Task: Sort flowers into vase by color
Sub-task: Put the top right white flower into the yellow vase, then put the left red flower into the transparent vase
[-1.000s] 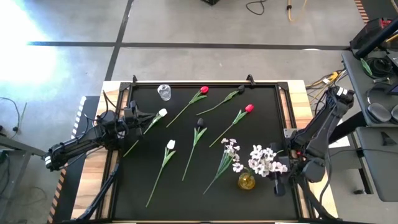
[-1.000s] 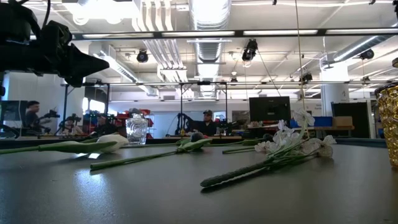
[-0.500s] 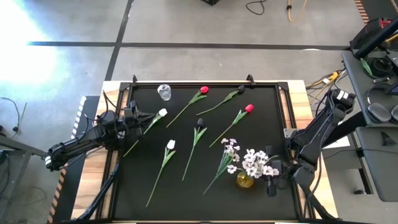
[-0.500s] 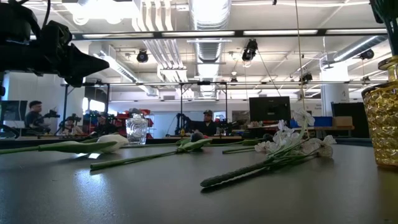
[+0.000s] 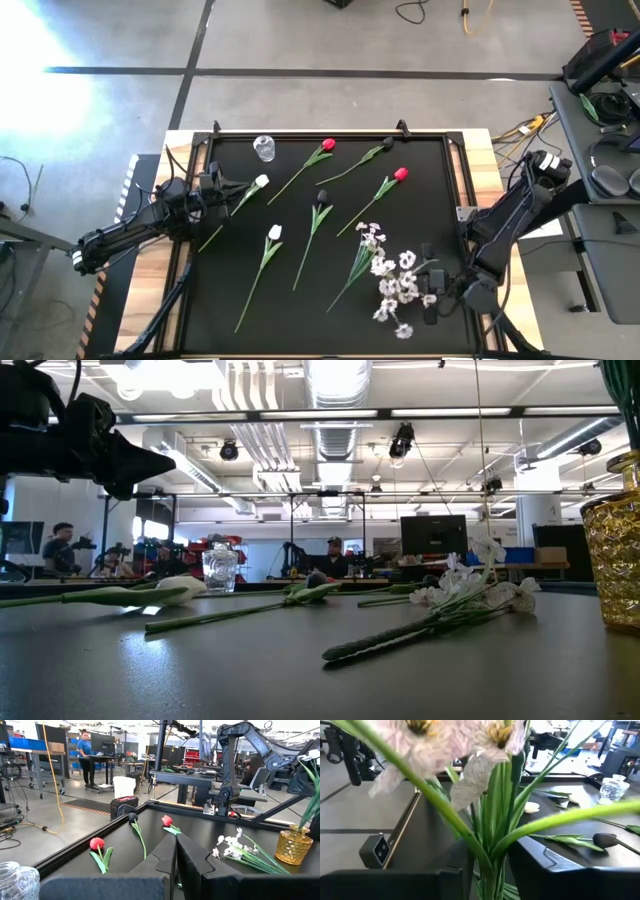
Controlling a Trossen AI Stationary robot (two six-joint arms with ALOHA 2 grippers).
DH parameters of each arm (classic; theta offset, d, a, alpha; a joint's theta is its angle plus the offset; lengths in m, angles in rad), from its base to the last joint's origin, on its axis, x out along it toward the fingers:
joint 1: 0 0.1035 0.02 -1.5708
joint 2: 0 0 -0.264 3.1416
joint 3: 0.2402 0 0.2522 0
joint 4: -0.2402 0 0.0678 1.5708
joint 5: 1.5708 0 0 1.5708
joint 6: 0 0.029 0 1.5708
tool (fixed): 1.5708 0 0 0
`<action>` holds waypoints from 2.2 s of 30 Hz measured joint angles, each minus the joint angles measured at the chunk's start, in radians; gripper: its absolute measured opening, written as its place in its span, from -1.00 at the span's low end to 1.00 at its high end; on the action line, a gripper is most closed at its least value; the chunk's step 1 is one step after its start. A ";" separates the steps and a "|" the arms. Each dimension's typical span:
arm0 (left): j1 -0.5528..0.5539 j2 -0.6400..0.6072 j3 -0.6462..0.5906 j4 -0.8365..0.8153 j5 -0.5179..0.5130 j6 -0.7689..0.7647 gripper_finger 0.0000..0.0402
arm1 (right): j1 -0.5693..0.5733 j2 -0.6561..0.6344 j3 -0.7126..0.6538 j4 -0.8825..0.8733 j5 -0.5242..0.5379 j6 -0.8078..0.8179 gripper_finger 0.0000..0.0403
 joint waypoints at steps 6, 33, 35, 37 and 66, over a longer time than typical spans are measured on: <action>0.000 0.000 0.000 0.000 0.000 0.000 -1.00 | 0.000 -0.011 0.012 -0.007 -0.003 0.001 -0.22; 0.000 0.000 0.000 0.000 0.000 0.000 -1.00 | 0.005 -0.176 0.015 -0.326 -0.165 0.261 -0.03; 0.000 0.000 0.000 0.000 0.000 0.000 -1.00 | 0.005 -0.202 0.026 -0.422 -0.166 0.308 -0.03; 0.000 0.000 0.000 0.000 0.000 0.000 -1.00 | 0.005 -0.225 0.044 -0.514 -0.165 0.352 -0.03; 0.000 0.000 0.000 0.008 0.000 0.000 -1.00 | -0.396 -0.273 0.504 -1.307 -0.220 0.760 -0.94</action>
